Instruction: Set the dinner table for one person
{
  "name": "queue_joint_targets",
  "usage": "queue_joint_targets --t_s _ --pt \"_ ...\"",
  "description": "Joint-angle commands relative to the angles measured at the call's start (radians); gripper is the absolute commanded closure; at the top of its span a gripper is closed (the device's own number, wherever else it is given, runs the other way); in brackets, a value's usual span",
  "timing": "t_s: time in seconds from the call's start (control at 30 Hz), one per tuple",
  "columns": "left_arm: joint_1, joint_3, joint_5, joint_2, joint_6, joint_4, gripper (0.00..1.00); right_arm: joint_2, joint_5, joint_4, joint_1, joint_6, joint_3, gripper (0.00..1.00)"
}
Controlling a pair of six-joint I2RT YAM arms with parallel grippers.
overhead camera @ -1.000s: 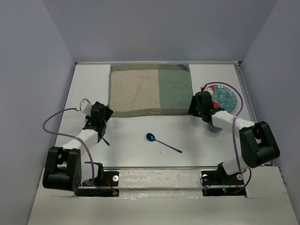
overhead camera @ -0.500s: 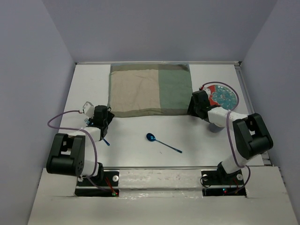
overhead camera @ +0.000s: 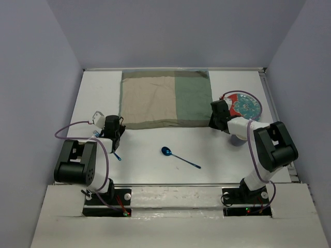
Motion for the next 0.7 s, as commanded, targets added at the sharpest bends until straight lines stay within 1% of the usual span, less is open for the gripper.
queue_joint_targets --t_s 0.0,0.07,0.3,0.33,0.67 --pt "0.009 0.028 -0.002 0.008 0.014 0.053 1.0 -0.012 0.021 0.047 -0.004 0.006 0.027 1.0" --pt "0.009 0.016 -0.001 -0.017 0.034 0.044 1.0 -0.039 0.012 0.052 -0.004 0.008 0.01 1.0" --pt "0.018 -0.06 -0.045 -0.232 0.075 -0.037 1.0 -0.15 -0.032 0.052 -0.004 0.027 -0.068 1.0" --pt "0.019 -0.066 -0.042 -0.276 0.078 -0.049 1.0 -0.17 -0.037 0.05 -0.004 0.031 -0.081 1.0" --pt "0.049 -0.182 0.036 -0.486 0.075 -0.148 1.0 -0.456 -0.159 -0.031 -0.004 0.064 -0.242 1.0"
